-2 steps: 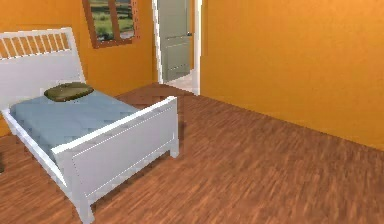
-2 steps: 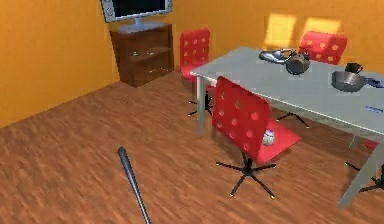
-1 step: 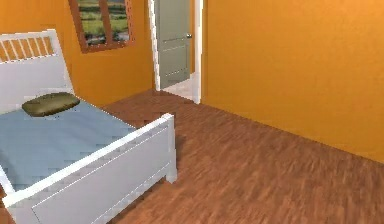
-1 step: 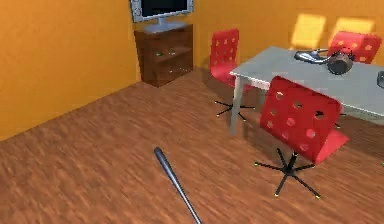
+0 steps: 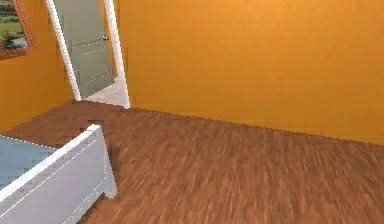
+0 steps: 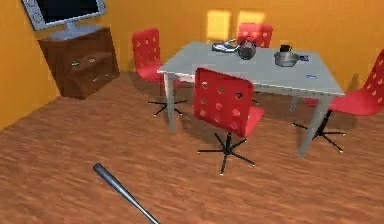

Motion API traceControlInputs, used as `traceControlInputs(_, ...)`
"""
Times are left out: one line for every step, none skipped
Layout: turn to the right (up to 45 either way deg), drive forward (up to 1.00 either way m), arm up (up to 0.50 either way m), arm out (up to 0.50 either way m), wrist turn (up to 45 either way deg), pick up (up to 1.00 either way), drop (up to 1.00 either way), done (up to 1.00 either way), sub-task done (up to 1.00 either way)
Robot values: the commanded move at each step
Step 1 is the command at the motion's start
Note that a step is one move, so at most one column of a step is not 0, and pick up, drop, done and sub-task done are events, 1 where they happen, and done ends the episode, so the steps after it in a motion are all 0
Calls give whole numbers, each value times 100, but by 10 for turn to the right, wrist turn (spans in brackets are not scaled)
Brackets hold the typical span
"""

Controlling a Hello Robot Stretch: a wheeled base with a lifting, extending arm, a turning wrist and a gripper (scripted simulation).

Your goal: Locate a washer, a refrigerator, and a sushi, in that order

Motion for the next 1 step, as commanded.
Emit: traceControlInputs(0, 100, 0, 0, 0, 0, 0, 0, 0)
